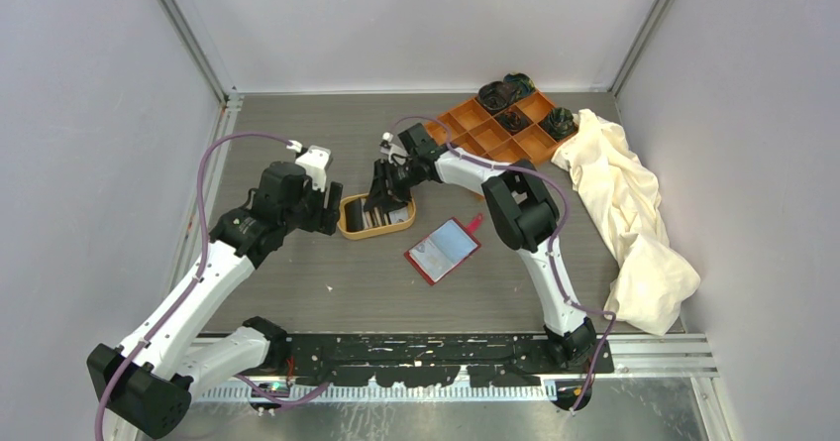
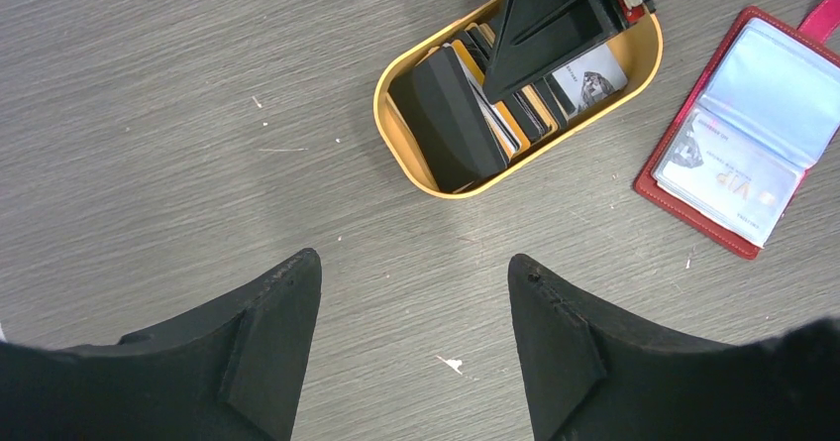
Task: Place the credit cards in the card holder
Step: Pick up the credit card from the storage box.
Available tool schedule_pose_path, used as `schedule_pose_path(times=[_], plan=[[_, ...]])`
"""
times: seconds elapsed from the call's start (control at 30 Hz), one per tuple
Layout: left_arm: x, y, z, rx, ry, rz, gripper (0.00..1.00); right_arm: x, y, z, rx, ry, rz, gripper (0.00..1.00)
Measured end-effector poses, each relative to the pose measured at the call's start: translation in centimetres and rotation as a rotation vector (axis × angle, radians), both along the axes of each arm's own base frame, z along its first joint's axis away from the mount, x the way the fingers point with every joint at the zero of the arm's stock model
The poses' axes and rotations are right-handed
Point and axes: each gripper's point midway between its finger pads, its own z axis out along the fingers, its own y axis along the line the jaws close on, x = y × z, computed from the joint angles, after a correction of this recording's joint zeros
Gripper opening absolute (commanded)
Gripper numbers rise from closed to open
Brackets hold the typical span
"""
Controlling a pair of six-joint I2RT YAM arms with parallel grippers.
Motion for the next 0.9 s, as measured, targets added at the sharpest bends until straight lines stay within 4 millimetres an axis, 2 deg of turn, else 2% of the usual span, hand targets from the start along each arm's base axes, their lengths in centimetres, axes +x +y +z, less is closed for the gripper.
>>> schedule_pose_path(times=[0.3,0.6,0.9], plan=[[0.0,0.0,-0.1,0.002,0.001,-0.001,0.69,0.7,-1.2,-0.1,-0.003,0.005,-0.021,0.43],[0.0,0.0,-0.1,0.003,0.001,-0.002,0.69,1.1,-2.5,-0.2,-0.016,0.016,-0.039,0.34],[0.0,0.0,-0.2,0.004,0.004,-0.002,0.69,1.7,-3.5,-0.8,-0.057,-0.005,-0.057,0.08]])
